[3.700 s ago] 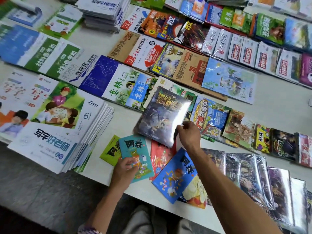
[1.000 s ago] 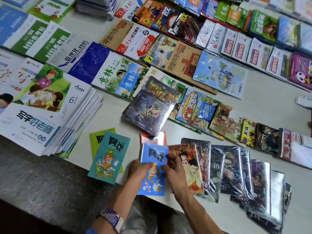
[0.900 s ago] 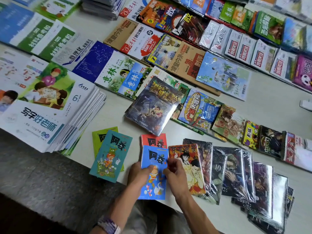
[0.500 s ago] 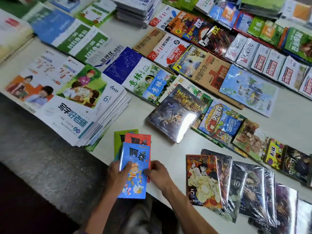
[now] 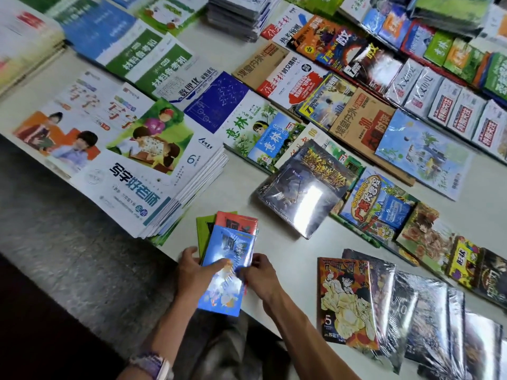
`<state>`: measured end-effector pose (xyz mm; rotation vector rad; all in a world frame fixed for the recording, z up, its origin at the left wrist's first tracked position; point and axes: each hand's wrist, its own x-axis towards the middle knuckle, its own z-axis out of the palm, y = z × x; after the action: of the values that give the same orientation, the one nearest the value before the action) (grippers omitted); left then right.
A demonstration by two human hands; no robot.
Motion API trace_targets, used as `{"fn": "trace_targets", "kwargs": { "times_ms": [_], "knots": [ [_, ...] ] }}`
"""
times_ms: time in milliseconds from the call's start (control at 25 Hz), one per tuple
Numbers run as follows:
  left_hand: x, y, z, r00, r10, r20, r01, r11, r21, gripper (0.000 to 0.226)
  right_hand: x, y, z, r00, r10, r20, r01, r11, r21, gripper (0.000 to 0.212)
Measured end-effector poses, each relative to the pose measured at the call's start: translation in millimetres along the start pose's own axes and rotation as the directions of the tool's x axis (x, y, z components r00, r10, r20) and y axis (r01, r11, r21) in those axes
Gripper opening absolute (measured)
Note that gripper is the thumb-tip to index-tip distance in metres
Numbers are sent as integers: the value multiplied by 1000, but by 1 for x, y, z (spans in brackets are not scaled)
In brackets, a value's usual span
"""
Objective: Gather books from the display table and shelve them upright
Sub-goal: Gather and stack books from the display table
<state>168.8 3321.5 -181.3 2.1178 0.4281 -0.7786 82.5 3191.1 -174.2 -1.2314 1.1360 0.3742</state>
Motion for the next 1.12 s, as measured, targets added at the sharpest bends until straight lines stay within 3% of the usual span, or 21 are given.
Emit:
{"fn": "trace_targets", "kwargs": {
  "times_ms": [80,160,280,400,560,720,800,960,1120],
  "knots": [
    [-2,0,0,989,-126,81,139,972,-189,46,-2,-2,-4,999,39,20,-38,999,-26,30],
    [-11,-3,4,974,-132,185,181,943,-279,28,-9,-4,-11,996,60,62,-58,997,-42,28],
    [-27,-7,6,963,50,263,52,929,-366,23,-19,0,-21,995,-41,91,39,999,24,39],
    [-32,7,1,930,276,244,-168,908,-384,35,-25,2,-27,960,-280,27,273,950,148,59],
    [-33,27,1,813,527,247,-460,842,-281,49,-27,-5,-36,782,-621,-48,619,783,-50,53],
    [-31,27,5,775,575,261,-529,817,-231,53,-24,-4,-33,712,-702,-7,695,706,-133,45],
    [-29,23,7,795,549,259,-519,836,-177,58,-21,1,-31,713,-701,22,696,704,-143,42],
    [-26,21,15,819,515,253,-508,856,-97,44,-19,6,-40,764,-639,84,644,752,-138,40],
    [-29,30,18,867,414,277,-368,907,-203,43,-23,5,-46,887,-460,34,451,880,149,34]
  ]
}}
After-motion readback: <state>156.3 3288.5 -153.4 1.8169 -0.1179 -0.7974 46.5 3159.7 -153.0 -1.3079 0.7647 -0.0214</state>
